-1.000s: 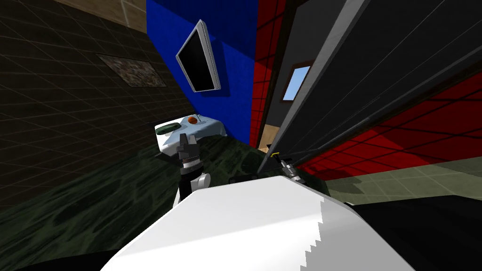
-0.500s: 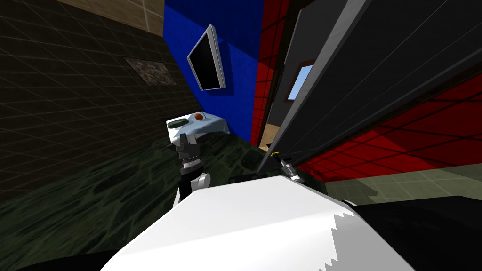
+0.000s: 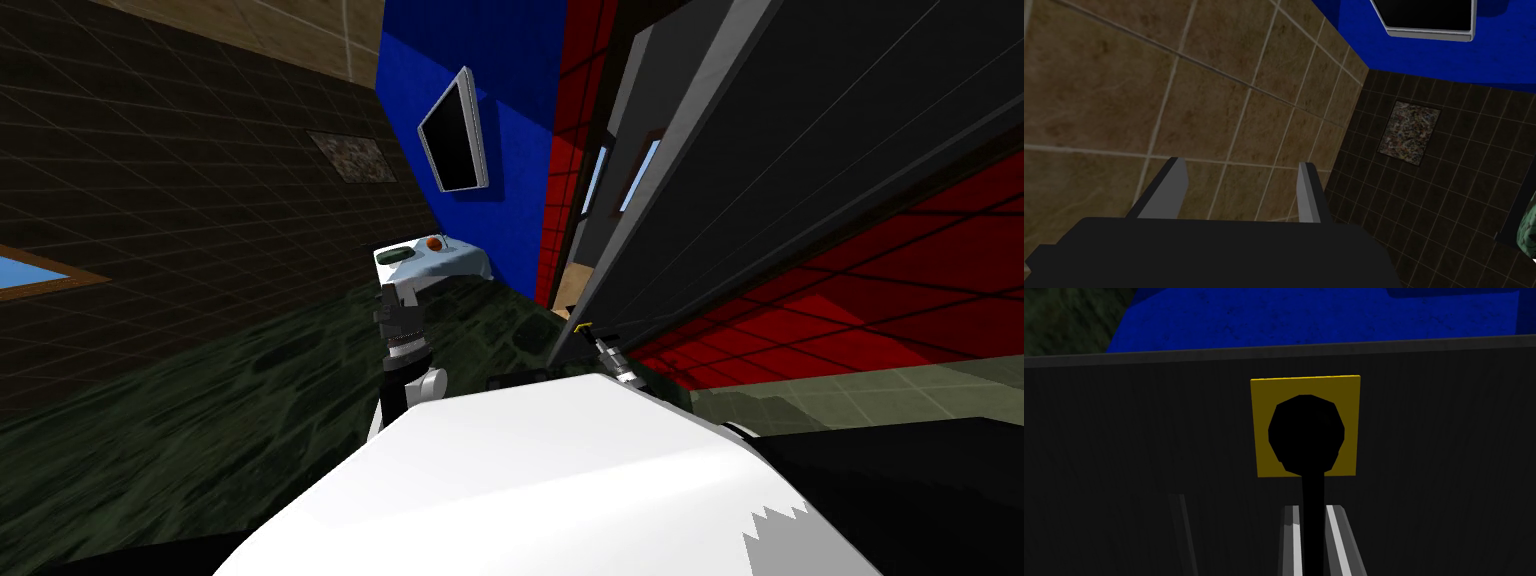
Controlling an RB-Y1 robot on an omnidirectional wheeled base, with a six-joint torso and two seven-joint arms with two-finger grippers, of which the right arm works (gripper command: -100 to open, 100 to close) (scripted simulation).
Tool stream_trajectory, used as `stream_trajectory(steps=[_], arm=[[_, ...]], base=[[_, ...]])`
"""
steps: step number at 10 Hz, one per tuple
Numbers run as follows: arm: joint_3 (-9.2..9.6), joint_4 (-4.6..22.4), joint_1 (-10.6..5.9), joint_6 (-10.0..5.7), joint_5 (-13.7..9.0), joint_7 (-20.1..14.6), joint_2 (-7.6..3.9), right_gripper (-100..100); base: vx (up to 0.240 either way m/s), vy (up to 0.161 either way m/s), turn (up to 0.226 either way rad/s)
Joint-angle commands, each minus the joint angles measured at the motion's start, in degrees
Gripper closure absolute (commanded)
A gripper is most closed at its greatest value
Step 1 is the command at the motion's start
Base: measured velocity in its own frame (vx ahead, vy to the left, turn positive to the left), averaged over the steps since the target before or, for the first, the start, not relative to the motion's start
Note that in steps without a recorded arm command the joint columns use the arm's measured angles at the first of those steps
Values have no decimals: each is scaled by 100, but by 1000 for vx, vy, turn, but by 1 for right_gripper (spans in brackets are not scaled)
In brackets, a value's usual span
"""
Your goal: Pull the door open
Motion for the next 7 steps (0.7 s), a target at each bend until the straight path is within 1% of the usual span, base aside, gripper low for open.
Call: stream_trajectory(steps=[1, 2, 3, 4, 7], arm=[[-6, 2, -7, -9, -6, -7, -14, 100], [2, -15, 2, 8, 1, 0, -1, 100], [12, 9, -13, 6, 7, -2, 2, 100], [13, 16, -18, 4, 7, -3, 2, 100], [19, 65, -56, -18, 7, -13, -4, 100]], base=[[-169, -57, 103], [-73, -24, 28], [-103, -20, 130], [-161, -52, 154], [-207, -70, 146]])
